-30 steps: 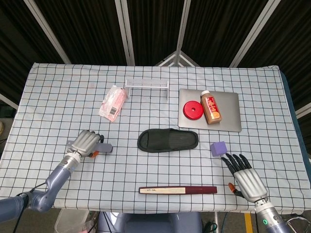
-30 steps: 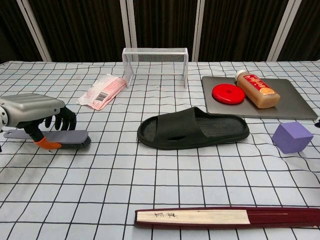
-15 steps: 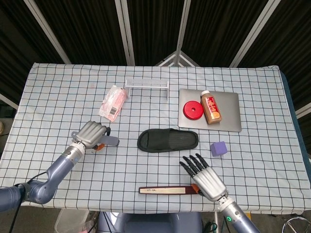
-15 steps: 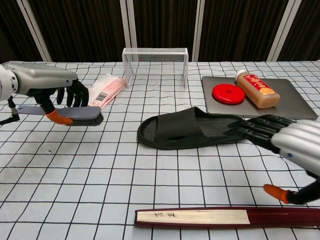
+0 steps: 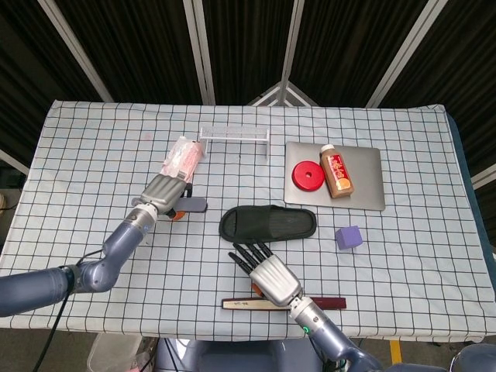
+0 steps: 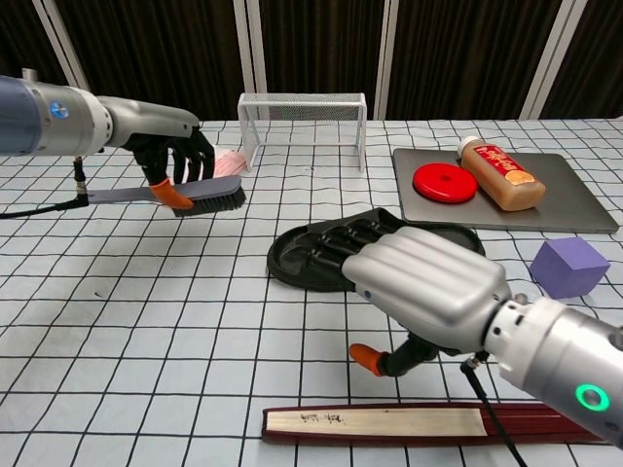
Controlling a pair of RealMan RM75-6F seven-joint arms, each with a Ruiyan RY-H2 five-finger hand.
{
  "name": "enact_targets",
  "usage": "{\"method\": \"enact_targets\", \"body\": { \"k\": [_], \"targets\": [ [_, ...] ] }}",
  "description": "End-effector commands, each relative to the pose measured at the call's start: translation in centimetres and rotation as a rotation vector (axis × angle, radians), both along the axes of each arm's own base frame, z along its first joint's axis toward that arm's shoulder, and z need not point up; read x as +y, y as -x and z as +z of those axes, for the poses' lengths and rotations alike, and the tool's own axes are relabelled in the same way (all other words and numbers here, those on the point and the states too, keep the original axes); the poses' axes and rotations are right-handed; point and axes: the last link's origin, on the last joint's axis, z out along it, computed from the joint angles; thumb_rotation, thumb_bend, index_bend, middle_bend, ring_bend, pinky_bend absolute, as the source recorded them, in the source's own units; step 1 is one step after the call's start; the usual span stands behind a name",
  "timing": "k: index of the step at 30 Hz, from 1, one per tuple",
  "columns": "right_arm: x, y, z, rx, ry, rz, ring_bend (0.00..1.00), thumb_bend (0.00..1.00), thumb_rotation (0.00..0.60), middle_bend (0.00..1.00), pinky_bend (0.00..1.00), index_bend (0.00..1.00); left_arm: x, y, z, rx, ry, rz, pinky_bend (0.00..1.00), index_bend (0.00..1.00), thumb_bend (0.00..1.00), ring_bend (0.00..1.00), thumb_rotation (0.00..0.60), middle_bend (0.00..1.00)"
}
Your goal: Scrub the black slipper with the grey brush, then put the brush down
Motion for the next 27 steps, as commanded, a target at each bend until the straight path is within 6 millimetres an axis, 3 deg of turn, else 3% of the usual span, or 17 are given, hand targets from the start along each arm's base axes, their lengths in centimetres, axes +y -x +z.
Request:
{"method": "enact_targets", "body": {
  "k": [1,6,11,18,27],
  "targets": [
    [-0.9,-0.7,-0.8,0.021,-0.008,0.005,0.00,0.44,0.600,0.01,0.00,0.00,1.0,-1.5,-1.7,-0.006,0.030,0.001,0.41,0.46,0.42,0.39,0.600,0.49],
    [-1.7,-1.4,-1.8,0.048,-0.024,0.020,0.00,0.46,0.600,0.02,0.00,0.00,1.8,-3.3,-3.3,-0.018,0.063,-0.006,0.41,0.45,0.42,0.39,0.600,0.49],
    [-3.1,-1.3,-2.5,0.073,-0.049,0.004,0.00,0.56,0.600,0.02,0.00,0.00,2.2,-5.3,-4.5,-0.038,0.107,-0.003,0.41,0.46,0.42,0.39,0.600,0.49],
    [-4.3,-1.0,-2.5,0.097,-0.079,-0.017,0.00,0.66,0.600,0.02,0.00,0.00,2.0,-7.9,-5.0,-0.094,0.167,0.000,0.41,0.45,0.42,0.39,0.600,0.49],
    [-4.6,-1.5,-2.5,0.111,-0.112,-0.012,0.00,0.67,0.600,0.02,0.00,0.00,1.6,-9.4,-4.6,-0.113,0.208,0.002,0.41,0.45,0.42,0.39,0.600,0.48]
  ]
}}
